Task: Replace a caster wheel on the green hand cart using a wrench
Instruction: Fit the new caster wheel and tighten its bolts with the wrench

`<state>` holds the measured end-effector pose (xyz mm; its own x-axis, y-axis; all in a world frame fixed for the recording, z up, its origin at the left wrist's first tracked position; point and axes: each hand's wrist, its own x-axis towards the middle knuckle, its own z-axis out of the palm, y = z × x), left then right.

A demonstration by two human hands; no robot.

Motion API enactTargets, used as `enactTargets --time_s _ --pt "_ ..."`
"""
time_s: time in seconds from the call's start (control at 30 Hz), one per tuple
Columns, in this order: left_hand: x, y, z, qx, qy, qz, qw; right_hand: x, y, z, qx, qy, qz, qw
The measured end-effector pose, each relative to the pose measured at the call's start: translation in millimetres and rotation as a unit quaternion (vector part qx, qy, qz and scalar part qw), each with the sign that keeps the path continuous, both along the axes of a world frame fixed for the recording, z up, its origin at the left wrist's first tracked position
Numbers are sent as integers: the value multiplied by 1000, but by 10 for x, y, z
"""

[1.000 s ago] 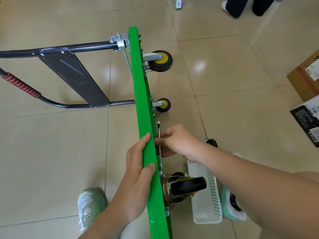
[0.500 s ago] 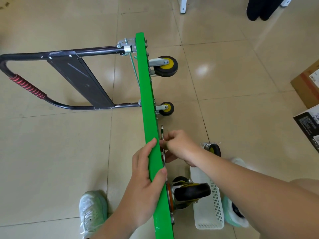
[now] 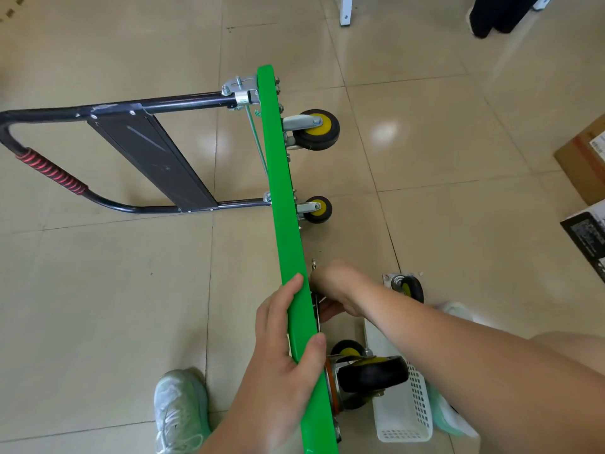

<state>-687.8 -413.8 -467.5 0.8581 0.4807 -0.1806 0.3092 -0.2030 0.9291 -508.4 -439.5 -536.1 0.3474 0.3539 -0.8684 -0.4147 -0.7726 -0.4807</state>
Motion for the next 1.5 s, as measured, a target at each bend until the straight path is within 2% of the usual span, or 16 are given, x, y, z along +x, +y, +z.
enactTargets --time_s 0.1,0.2,0.33,0.5,0.77,0.93,1.23,1.33,1.43,1.5 --pt "-5 20 8 -2 4 -4 1000 -7 -22 -21 14 -3 -8 1000" --pt "-14 23 8 2 4 -6 1000 67 -114 1 52 -40 -82 995" --pt "-31 16 -39 12 10 -6 1000 275 -254 198 155 -81 -164 971" --pt "-6 -9 -27 9 1 8 1000 138 -424 465 271 -110 -76 953" --pt "-12 -9 -34 -14 1 14 1000 -102 -678 571 326 -191 -11 926" --pt "-29 -7 -59 -33 -4 16 999 -243 -767 520 334 -228 3 915" --pt "-31 -24 -62 -38 -2 14 999 -244 -651 393 279 -256 10 925" --pt "-34 -31 -51 -28 4 15 999 -217 -554 384 250 -249 29 935" --pt "-43 -42 -33 -19 10 11 1000 -114 -538 277 204 -217 -21 954" --pt "-42 -39 -24 -9 10 8 1000 -78 -571 204 171 -201 -13 965"
